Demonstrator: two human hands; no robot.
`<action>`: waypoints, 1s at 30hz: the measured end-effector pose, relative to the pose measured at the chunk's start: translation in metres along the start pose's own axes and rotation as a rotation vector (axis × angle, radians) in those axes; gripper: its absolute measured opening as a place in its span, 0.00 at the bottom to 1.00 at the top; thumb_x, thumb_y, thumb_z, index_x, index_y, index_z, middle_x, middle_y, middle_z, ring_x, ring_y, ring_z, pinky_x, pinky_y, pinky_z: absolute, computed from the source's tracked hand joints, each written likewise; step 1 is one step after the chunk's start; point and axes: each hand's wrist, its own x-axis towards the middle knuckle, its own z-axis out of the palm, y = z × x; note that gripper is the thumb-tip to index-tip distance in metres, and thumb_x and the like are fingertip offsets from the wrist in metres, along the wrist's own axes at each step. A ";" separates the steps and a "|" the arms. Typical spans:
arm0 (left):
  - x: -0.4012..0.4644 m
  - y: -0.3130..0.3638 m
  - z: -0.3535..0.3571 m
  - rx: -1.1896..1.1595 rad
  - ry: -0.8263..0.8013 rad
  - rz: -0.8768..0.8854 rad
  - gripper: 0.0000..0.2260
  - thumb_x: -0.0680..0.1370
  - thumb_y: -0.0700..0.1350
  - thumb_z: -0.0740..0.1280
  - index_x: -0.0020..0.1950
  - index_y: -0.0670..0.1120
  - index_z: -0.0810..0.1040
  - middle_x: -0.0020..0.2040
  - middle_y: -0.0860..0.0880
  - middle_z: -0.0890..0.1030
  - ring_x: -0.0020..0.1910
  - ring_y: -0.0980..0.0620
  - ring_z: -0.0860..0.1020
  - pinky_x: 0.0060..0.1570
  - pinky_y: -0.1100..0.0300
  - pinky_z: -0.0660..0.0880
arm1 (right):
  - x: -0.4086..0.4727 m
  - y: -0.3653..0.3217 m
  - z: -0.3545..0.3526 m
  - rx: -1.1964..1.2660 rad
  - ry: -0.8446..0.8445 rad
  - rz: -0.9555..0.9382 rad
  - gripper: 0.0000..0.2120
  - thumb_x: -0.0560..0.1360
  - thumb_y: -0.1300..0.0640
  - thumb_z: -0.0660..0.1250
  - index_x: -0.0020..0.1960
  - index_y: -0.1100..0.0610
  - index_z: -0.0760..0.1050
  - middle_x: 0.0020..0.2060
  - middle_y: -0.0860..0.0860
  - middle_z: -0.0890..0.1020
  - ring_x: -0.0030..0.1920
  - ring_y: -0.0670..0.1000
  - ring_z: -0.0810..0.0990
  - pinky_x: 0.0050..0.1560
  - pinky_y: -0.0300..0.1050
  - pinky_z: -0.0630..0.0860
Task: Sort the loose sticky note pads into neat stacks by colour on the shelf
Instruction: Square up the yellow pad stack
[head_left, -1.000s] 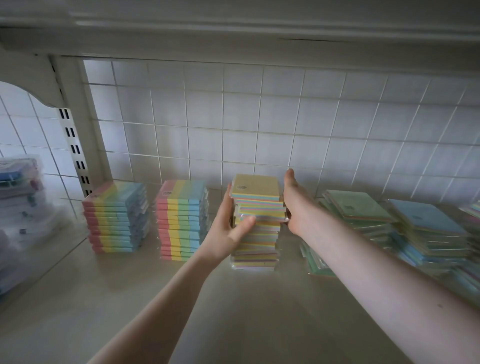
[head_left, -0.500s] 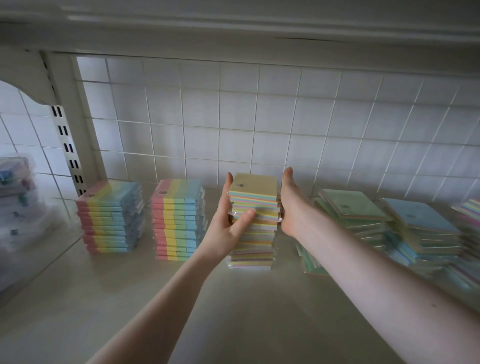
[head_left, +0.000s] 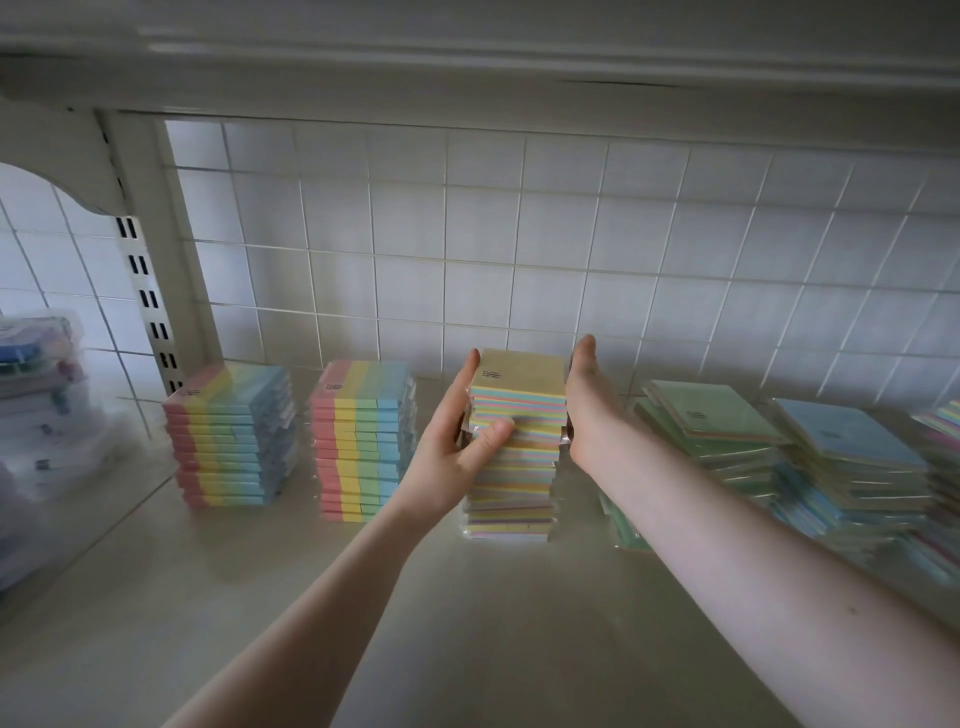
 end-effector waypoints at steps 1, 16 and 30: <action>0.001 0.000 -0.003 -0.004 0.008 -0.015 0.33 0.76 0.42 0.68 0.74 0.55 0.53 0.65 0.65 0.73 0.63 0.65 0.72 0.61 0.66 0.71 | 0.002 0.000 -0.001 -0.013 0.017 -0.017 0.33 0.77 0.32 0.44 0.63 0.55 0.72 0.52 0.54 0.79 0.51 0.57 0.79 0.44 0.48 0.76; 0.017 0.002 -0.010 0.093 0.047 -0.055 0.45 0.61 0.49 0.77 0.75 0.48 0.61 0.62 0.59 0.71 0.64 0.58 0.69 0.51 0.83 0.62 | 0.009 0.003 -0.010 -0.142 0.073 -0.182 0.22 0.80 0.41 0.51 0.34 0.55 0.63 0.31 0.52 0.68 0.30 0.52 0.65 0.32 0.44 0.60; 0.020 0.005 -0.014 0.053 -0.054 -0.128 0.48 0.60 0.61 0.79 0.73 0.46 0.63 0.63 0.46 0.77 0.64 0.47 0.75 0.66 0.45 0.69 | 0.000 0.005 -0.006 -0.127 -0.063 -0.247 0.29 0.76 0.34 0.53 0.49 0.60 0.76 0.46 0.57 0.82 0.47 0.57 0.80 0.46 0.46 0.71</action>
